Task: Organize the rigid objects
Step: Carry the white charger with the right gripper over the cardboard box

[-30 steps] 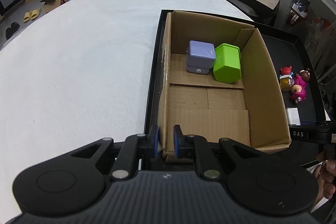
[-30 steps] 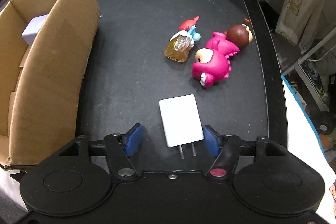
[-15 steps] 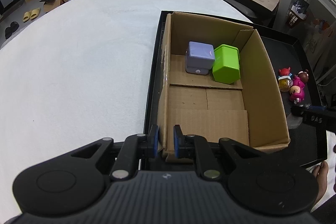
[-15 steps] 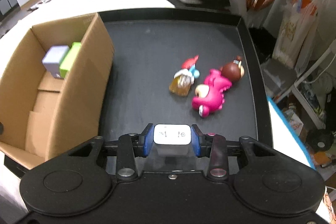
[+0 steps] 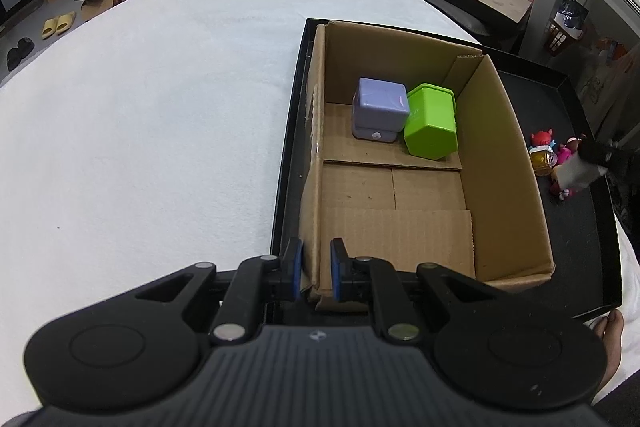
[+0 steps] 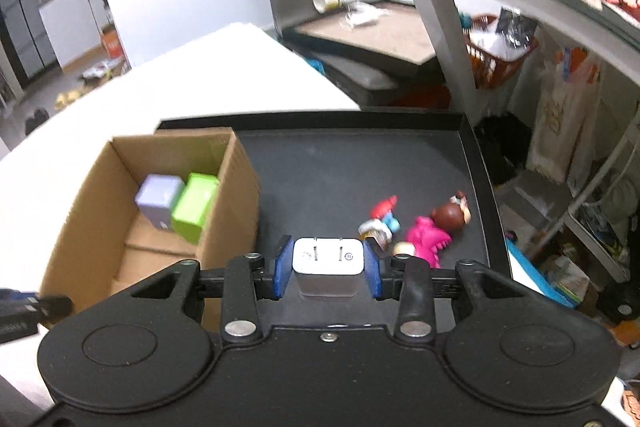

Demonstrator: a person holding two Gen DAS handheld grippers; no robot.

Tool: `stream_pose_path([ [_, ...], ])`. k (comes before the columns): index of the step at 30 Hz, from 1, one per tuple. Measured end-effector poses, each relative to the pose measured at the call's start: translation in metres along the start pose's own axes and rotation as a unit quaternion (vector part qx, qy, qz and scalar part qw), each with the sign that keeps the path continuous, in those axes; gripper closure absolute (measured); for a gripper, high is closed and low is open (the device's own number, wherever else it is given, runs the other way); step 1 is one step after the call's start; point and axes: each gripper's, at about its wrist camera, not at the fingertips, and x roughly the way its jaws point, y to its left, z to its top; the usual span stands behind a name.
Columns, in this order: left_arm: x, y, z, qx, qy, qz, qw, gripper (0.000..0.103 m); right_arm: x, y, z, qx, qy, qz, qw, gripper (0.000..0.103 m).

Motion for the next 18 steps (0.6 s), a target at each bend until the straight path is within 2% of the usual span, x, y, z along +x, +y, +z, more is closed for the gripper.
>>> stream_pose_path([
  [5,0.001,0.003,0.0,-0.004,0.001,-0.006,1.0,0.09,-0.011,0.003,0.008,0.02,-0.032,0.031,0.999,0.067],
  [9,0.003,0.005,0.0,-0.005,0.003,-0.011,0.9999,0.09,-0.013,0.006,0.012,0.031,-0.039,0.048,0.998,0.067],
  [18,0.004,0.011,0.0,-0.008,0.002,-0.027,0.9996,0.09,-0.01,0.037,0.018,0.004,-0.049,0.07,0.996,0.067],
])
